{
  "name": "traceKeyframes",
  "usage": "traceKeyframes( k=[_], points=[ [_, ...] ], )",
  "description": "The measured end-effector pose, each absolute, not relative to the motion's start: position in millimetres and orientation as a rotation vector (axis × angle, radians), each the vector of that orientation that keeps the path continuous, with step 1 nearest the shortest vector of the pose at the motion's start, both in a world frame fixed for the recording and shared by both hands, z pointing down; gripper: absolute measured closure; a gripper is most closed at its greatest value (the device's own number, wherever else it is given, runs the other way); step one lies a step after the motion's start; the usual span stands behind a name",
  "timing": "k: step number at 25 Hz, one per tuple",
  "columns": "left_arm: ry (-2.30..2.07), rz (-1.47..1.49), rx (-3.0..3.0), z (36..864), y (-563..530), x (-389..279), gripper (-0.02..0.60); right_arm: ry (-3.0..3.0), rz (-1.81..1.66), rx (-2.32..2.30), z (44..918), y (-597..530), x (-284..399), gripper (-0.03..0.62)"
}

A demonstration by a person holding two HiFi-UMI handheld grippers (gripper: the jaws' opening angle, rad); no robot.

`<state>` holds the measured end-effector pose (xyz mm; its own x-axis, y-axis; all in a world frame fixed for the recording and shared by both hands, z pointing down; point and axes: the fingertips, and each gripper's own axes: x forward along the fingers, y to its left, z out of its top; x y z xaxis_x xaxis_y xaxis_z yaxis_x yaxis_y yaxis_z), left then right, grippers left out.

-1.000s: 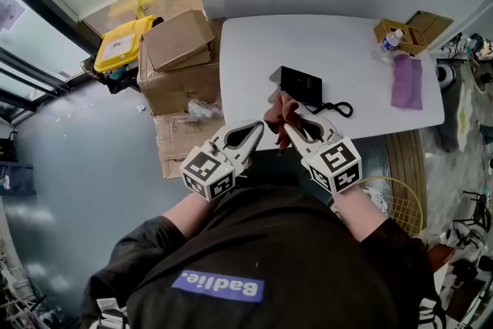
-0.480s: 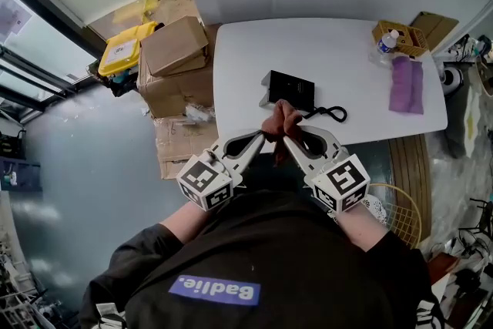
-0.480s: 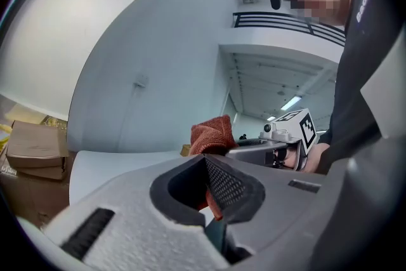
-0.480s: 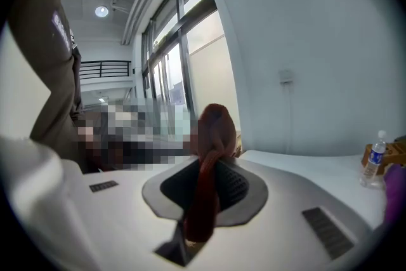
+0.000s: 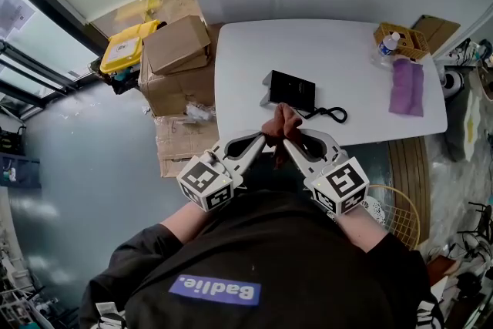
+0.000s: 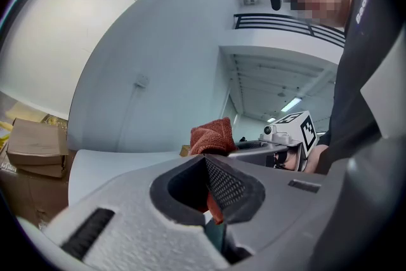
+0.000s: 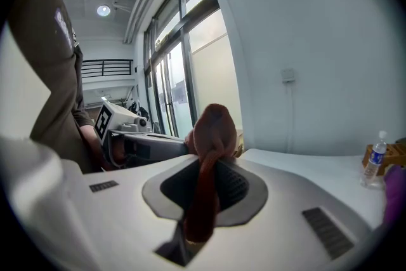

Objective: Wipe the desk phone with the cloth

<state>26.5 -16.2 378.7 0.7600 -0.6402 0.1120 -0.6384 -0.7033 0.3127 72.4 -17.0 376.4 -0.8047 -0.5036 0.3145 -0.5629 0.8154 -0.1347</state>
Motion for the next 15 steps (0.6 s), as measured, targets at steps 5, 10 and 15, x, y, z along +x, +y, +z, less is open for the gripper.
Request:
traceKeyframes(
  k=[5, 10, 15],
  points=[
    [-0.977, -0.015, 2.631, 375.8, -16.8, 27.8, 0.575, -2.728, 0.323, 0.828, 375.3, -17.4, 72.9, 0.525],
    [-0.974, -0.018, 2.632, 375.7, -17.0, 28.0, 0.575, -2.727, 0.321, 0.833, 374.8, -18.9, 73.6, 0.525],
    [-0.974, -0.018, 2.629, 377.6, -14.8, 26.7, 0.575, -2.716, 0.325, 0.83, 378.0, -14.9, 73.1, 0.525]
  ],
)
